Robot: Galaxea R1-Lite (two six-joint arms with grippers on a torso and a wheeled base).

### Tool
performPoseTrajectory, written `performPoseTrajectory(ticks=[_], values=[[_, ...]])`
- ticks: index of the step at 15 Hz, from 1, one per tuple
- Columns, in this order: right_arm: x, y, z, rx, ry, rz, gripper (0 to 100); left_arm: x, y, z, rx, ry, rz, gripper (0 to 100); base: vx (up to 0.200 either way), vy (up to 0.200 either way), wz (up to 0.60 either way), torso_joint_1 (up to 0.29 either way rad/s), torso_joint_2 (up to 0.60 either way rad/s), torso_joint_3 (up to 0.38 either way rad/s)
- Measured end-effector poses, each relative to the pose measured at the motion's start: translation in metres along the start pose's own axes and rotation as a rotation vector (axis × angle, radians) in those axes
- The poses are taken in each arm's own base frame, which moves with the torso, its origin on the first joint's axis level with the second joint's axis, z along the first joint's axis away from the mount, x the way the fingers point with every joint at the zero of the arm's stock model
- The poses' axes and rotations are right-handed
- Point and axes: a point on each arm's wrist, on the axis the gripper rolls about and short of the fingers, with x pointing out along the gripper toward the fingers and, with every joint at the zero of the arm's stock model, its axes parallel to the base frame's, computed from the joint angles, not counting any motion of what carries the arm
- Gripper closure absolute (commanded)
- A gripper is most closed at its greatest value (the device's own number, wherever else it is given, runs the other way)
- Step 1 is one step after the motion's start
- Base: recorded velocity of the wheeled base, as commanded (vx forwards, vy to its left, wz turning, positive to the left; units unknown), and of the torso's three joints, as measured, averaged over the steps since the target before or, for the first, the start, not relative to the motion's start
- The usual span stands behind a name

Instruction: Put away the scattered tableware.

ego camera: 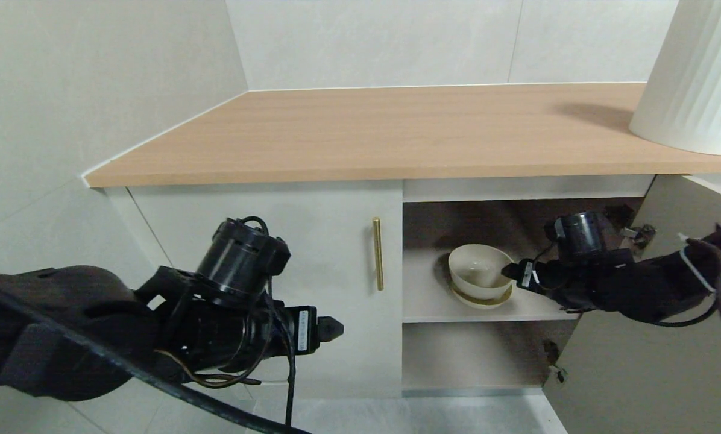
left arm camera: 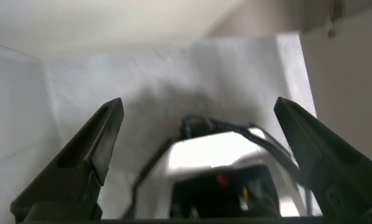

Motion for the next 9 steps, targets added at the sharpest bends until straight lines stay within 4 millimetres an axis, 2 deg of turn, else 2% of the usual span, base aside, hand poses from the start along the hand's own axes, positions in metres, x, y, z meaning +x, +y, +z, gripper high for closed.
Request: performPoseTrajectory(ticks=[2, 4, 7, 9], values=[[-0.039, -0.004, 0.001, -0.065, 0.007, 0.031, 0, -0.024, 0.010, 0.001, -0.001, -0.060, 0.003, 0, 0.000, 0.000, 0.00, 0.000, 0.00, 0.000], [-0.078, -0.007, -0.008, -0.125, 0.050, 0.058, 0, -0.043, 0.019, -0.005, 0.001, -0.098, 0.012, 0, 0.000, 0.000, 0.00, 0.000, 0.00, 0.000], [-0.129, -0.010, -0.025, -0.204, 0.125, 0.101, 0, -0.057, 0.029, -0.012, 0.000, -0.145, 0.064, 0, 0.000, 0.000, 0.00, 0.000, 0.00, 0.000], [-0.154, -0.011, -0.031, -0.232, 0.127, 0.139, 0, -0.063, 0.032, -0.014, 0.000, -0.159, 0.066, 0, 0.000, 0.000, 0.00, 0.000, 0.00, 0.000]])
